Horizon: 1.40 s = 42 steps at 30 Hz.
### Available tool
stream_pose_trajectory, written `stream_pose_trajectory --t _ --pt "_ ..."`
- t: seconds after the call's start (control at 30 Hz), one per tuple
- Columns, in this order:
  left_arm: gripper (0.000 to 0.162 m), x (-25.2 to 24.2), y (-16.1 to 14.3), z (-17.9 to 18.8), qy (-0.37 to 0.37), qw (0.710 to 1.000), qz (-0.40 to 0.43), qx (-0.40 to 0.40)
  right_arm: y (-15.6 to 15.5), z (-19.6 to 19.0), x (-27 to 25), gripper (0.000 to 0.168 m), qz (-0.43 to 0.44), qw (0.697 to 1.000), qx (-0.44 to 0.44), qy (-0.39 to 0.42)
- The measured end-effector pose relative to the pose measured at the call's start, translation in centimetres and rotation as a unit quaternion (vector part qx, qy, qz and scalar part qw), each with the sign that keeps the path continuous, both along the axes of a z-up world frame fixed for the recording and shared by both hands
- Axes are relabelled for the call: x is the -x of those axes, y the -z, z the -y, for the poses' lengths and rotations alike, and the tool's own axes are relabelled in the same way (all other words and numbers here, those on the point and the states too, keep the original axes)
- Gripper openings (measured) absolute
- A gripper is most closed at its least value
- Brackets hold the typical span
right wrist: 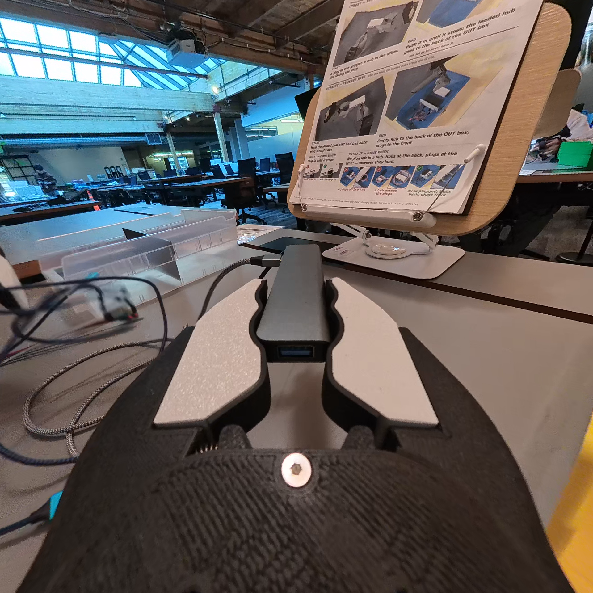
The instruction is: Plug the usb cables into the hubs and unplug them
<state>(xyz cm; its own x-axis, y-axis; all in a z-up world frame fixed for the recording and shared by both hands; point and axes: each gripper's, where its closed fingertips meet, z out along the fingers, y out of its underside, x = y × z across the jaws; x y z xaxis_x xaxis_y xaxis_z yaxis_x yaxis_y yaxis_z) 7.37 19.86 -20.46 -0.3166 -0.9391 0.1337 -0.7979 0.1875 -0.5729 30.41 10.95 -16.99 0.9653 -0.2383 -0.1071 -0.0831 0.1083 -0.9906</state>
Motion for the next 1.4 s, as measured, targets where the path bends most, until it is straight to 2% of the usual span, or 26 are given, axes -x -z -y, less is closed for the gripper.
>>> stream_pose_trajectory --t 0.07,0.17,0.23,0.3,0.37,0.43,0.5,0.57,0.67,0.73,0.83,0.9,1.0,1.07,1.2,1.23,1.3,1.33,1.4 --pt "0.045 1.0 2.1 -0.4 0.02 0.997 -0.046 -0.062 0.0 0.0 0.0 0.035 -0.001 1.0 0.0 0.0" --pt "0.043 1.4 2.2 -1.5 0.026 0.992 -0.041 -0.12 0.0 0.0 -0.1 0.035 -0.001 1.0 -0.002 0.001" --pt "0.046 1.1 -0.1 -1.4 0.02 0.995 0.008 -0.093 0.0 0.0 -0.1 0.035 -0.002 1.0 -0.002 0.001" --pt "0.051 0.8 -3.4 -2.1 -0.017 0.997 0.069 -0.039 0.0 0.0 -0.1 0.035 -0.003 1.0 -0.002 0.001" --pt "0.053 0.7 -7.0 -3.3 -0.062 0.987 0.143 0.039 0.0 0.0 -0.1 0.035 -0.003 1.0 -0.001 0.0" --pt "0.058 1.3 -8.7 -6.4 -0.125 0.969 0.203 0.06 0.0 0.0 0.0 0.035 -0.002 1.0 -0.001 0.0" --pt "0.052 3.0 -6.4 -10.3 -0.18 0.966 0.183 -0.004 0.0 0.0 0.0 0.035 -0.001 1.0 -0.001 -0.001" --pt "0.05 5.1 -2.3 -12.6 -0.202 0.969 0.117 -0.075 0.0 0.0 0.0 0.035 -0.001 1.0 -0.001 -0.001" --pt "0.048 6.1 2.3 -12.2 -0.195 0.971 0.071 -0.12 0.0 0.0 0.0 0.035 -0.002 1.0 0.0 -0.002" --pt "0.043 5.8 3.7 -12.3 -0.193 0.965 0.069 -0.163 0.0 -0.1 0.1 0.035 0.001 1.0 0.003 -0.003" --pt "0.032 5.4 4.5 -13.0 -0.201 0.956 0.061 -0.207 0.0 -0.1 0.2 0.035 0.005 1.0 0.004 -0.003" --pt "0.003 5.4 4.9 -13.6 -0.214 0.95 0.055 -0.221 0.0 -0.1 0.2 0.035 0.005 1.0 0.003 -0.004" --pt "0.002 5.4 4.8 -12.8 -0.208 0.959 0.053 -0.184 0.0 -0.1 0.1 0.035 0.003 1.0 0.003 -0.004" --pt "0.003 5.7 3.6 -12.2 -0.205 0.962 0.061 -0.171 0.0 -0.1 0.1 0.035 0.002 1.0 0.003 -0.004" --pt "0.002 5.3 0.3 -5.9 -0.073 0.988 0.119 -0.06 0.1 -0.2 0.1 0.035 0.003 1.0 0.006 -0.005" --pt "0.002 5.3 0.0 -4.8 -0.051 0.99 0.12 -0.055 0.1 -0.2 0.1 0.035 0.003 1.0 0.006 -0.005" --pt "0.002 5.3 0.4 -4.6 -0.044 0.989 0.103 -0.093 0.1 -0.2 0.2 0.035 0.004 1.0 0.007 -0.005" --pt "0.007 5.2 0.8 -5.6 -0.065 0.986 0.089 -0.127 0.1 -0.2 0.2 0.035 0.005 1.0 0.008 -0.005" --pt "0.03 4.9 0.8 -8.1 -0.13 0.974 0.075 -0.172 0.1 -0.2 0.2 0.035 0.007 1.0 0.007 -0.005"
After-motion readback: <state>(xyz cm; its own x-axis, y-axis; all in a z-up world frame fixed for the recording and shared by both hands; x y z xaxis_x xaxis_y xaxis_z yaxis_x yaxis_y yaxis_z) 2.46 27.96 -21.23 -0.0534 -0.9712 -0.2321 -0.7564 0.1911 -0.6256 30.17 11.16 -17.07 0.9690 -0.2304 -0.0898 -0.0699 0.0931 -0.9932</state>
